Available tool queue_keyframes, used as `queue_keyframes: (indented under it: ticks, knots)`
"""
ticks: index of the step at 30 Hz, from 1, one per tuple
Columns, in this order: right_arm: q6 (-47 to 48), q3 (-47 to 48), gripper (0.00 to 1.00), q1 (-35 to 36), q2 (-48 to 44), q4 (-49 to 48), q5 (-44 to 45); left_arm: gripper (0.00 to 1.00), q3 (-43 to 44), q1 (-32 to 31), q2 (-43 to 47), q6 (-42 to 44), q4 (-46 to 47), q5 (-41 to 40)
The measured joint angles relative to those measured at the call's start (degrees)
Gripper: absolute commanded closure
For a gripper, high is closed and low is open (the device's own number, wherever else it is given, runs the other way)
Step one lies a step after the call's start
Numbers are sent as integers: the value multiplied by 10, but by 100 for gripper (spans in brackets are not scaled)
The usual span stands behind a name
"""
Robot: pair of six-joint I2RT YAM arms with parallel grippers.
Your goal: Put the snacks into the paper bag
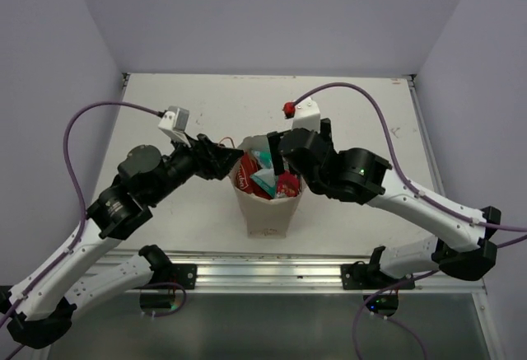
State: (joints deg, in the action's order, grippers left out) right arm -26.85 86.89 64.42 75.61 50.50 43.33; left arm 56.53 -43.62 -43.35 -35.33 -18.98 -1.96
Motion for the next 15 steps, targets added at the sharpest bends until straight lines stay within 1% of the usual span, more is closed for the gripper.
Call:
queue_keyframes:
  ticks: [3, 4, 6, 8, 9, 12, 15]
  knots:
    - [-27, 56, 12, 0, -13, 43, 28, 27, 46, 0, 1, 9, -13, -31]
    - [-37, 74, 11, 0, -20, 61, 41, 27, 66, 0, 1, 13, -24, -49]
    - [-54, 101, 7, 0, -36, 95, 66, 25, 105, 0, 2, 23, -42, -93]
    - [-73, 120, 6, 0, -57, 135, 98, 23, 138, 0, 1, 35, -61, -136]
    - [-86, 123, 5, 0, -68, 156, 113, 19, 154, 0, 2, 39, -76, -165]
    - [-128, 120, 5, -1, -101, 210, 156, 13, 191, 0, -4, 53, -126, -247]
    - [-165, 89, 5, -9, -132, 232, 179, 9, 209, 0, -35, 65, -173, -306]
